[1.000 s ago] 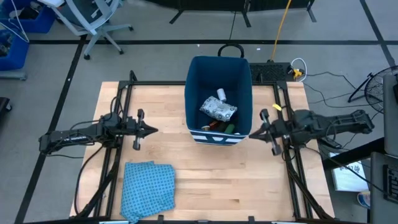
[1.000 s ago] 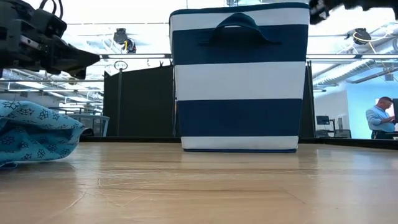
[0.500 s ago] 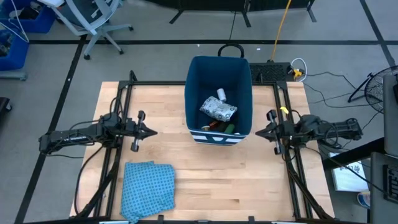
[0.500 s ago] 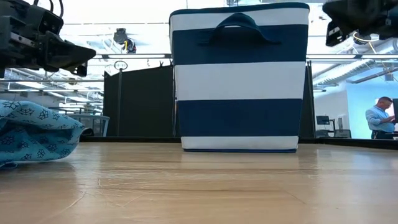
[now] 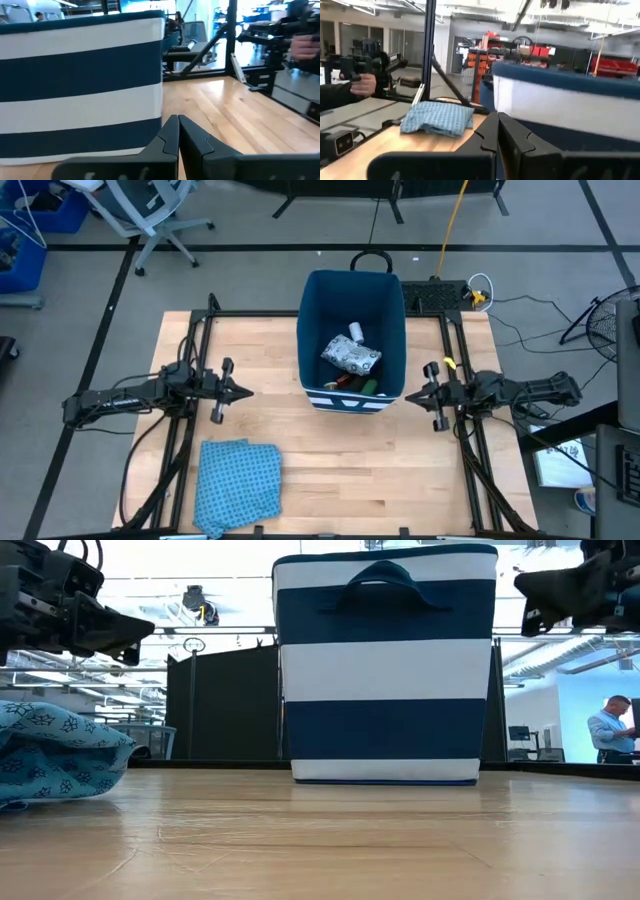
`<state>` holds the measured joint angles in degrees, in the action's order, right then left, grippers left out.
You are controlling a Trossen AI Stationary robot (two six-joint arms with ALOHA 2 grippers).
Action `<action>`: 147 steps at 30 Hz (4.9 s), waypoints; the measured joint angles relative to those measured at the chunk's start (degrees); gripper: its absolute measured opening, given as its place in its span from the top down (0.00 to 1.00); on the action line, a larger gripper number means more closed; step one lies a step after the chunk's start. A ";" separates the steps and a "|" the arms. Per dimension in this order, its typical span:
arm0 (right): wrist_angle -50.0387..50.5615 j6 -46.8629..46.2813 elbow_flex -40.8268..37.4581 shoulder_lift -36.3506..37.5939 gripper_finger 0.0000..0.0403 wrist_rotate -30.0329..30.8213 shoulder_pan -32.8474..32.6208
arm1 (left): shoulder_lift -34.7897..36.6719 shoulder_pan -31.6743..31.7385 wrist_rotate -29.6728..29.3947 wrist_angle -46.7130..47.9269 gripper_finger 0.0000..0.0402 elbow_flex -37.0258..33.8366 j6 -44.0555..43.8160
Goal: Pick & place medical supplies in basket/bin
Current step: Return to home position
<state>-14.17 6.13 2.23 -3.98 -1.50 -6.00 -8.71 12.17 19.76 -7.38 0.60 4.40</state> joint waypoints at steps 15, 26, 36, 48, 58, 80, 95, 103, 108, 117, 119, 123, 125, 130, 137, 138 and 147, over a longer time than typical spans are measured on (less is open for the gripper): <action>-0.19 3.12 -1.28 0.51 1.00 -5.98 0.55 | -0.02 0.35 -8.97 3.93 0.99 0.00 5.59; 2.59 -0.44 -1.36 0.92 1.00 -5.88 2.39 | 0.51 3.42 -1.91 0.35 1.00 0.00 9.03; 4.33 -2.18 -1.39 3.90 1.00 -4.41 2.60 | 7.40 3.08 0.47 3.84 1.00 0.04 6.83; 6.10 -3.96 -1.43 3.71 1.00 -4.50 2.58 | 6.88 1.18 -0.84 4.07 0.93 0.09 -0.09; 6.68 -3.52 -1.43 3.71 1.00 -4.50 2.58 | 6.80 1.18 -3.77 4.22 0.89 0.09 -1.55; 5.83 -5.46 -1.43 3.71 1.00 -4.52 2.58 | 6.80 1.18 -3.80 4.18 0.88 0.09 -1.73; 5.83 -5.48 -1.43 3.71 1.00 -4.52 2.58 | 6.80 1.18 -3.82 4.17 0.88 0.07 -1.70; 5.83 -5.47 -1.43 3.71 1.00 -4.52 2.58 | 6.80 1.19 -3.82 4.15 0.88 0.07 -1.70; 5.84 -5.47 -1.43 3.71 1.00 -4.52 2.58 | 6.80 1.18 -3.83 4.15 0.88 0.07 -1.70; 5.84 -5.48 -1.43 3.71 1.00 -4.52 2.58 | 6.80 1.18 -3.82 4.15 0.88 0.07 -1.70; 5.85 -5.48 -1.43 3.71 1.00 -4.53 2.58 | 6.80 1.18 -3.82 4.15 0.88 0.07 -1.70; 5.83 -5.47 -1.43 3.71 1.00 -4.53 2.58 | 6.80 1.18 -3.83 4.15 0.88 0.07 -1.70; 5.83 -5.47 -1.43 3.71 1.00 -4.55 2.58 | 6.80 1.18 -3.83 4.15 0.88 0.07 -1.70; 5.83 -5.46 -1.43 3.71 1.00 -4.52 2.56 | 6.80 1.19 -3.82 4.15 0.88 0.07 -1.70; 5.85 -5.47 -1.43 3.71 1.00 -4.55 2.58 | 6.80 1.18 -3.83 4.15 0.88 0.07 -1.70; 5.83 -5.48 -1.43 3.71 1.00 -4.53 2.58 | 6.80 1.19 -3.84 4.15 0.88 0.07 -1.70; 5.83 -5.47 -1.43 3.68 1.00 -4.55 2.58 | 6.80 1.18 -3.84 4.15 0.88 0.07 -1.70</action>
<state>-8.33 0.66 0.80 -0.30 -6.04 -3.42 -1.91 13.34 15.92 -3.22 0.67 2.70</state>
